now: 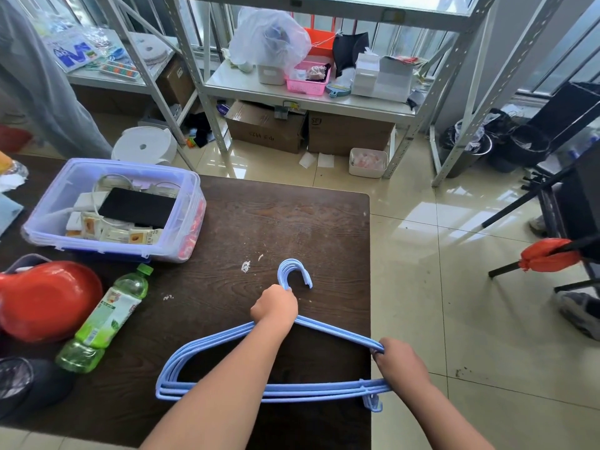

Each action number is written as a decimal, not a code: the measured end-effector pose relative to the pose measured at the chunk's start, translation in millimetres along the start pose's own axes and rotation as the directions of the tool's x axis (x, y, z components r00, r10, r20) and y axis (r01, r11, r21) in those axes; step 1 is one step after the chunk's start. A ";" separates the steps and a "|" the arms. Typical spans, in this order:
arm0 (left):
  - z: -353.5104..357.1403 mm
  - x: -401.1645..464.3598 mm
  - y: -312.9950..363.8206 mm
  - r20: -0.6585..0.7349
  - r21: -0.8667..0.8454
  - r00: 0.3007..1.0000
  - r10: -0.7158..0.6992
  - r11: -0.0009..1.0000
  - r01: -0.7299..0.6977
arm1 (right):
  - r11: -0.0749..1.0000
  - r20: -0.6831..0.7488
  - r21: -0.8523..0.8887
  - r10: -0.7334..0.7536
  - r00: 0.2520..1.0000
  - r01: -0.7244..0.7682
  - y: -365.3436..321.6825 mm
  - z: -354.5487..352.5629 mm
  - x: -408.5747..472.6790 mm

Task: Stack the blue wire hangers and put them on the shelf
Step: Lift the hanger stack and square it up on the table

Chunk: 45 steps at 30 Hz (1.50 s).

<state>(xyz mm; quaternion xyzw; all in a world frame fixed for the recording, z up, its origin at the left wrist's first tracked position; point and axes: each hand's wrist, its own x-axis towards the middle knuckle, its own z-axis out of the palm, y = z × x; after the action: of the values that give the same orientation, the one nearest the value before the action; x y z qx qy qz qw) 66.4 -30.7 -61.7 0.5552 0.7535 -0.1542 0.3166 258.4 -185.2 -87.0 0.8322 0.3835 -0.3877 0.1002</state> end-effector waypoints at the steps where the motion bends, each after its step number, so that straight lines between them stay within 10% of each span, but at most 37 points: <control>1: -1.8 -0.5 -0.6 0.014 0.000 1.000 -0.001 1.000 0.001 | 1.000 -0.002 0.005 -0.001 1.000 0.001 0.0 -0.1 -0.1; 11: -25.9 6.8 -76.4 0.051 -0.290 0.955 0.293 0.919 -0.267 | 0.996 -0.020 0.051 0.079 0.997 -0.078 29.4 -0.7 -8.6; 20: -35.2 -12.1 -232.6 0.082 0.044 0.989 0.125 0.991 -0.129 | 0.996 0.011 0.016 0.086 0.996 -0.086 29.7 6.0 -1.5; 33: -35.2 4.0 -198.7 -0.065 0.232 0.986 0.152 0.964 -0.133 | 0.992 -0.019 -0.073 0.097 0.995 -0.098 21.5 1.6 -8.3; 40: -41.4 20.5 -183.6 0.165 0.301 0.986 -0.014 0.953 -0.037 | 0.988 -0.027 -0.093 0.123 0.992 -0.125 20.4 -1.0 -7.3; 45: -30.6 4.6 -196.4 -0.066 0.268 0.987 0.147 0.955 -0.125 | 0.986 -0.007 -0.081 0.144 0.990 -0.144 18.1 -5.2 -6.5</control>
<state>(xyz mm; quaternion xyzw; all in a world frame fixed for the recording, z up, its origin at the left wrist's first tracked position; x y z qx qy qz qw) -127.3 -75.4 -65.0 0.6489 0.6991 -0.2067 0.2178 271.6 -198.9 -81.1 0.8530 0.3381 -0.3632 0.1616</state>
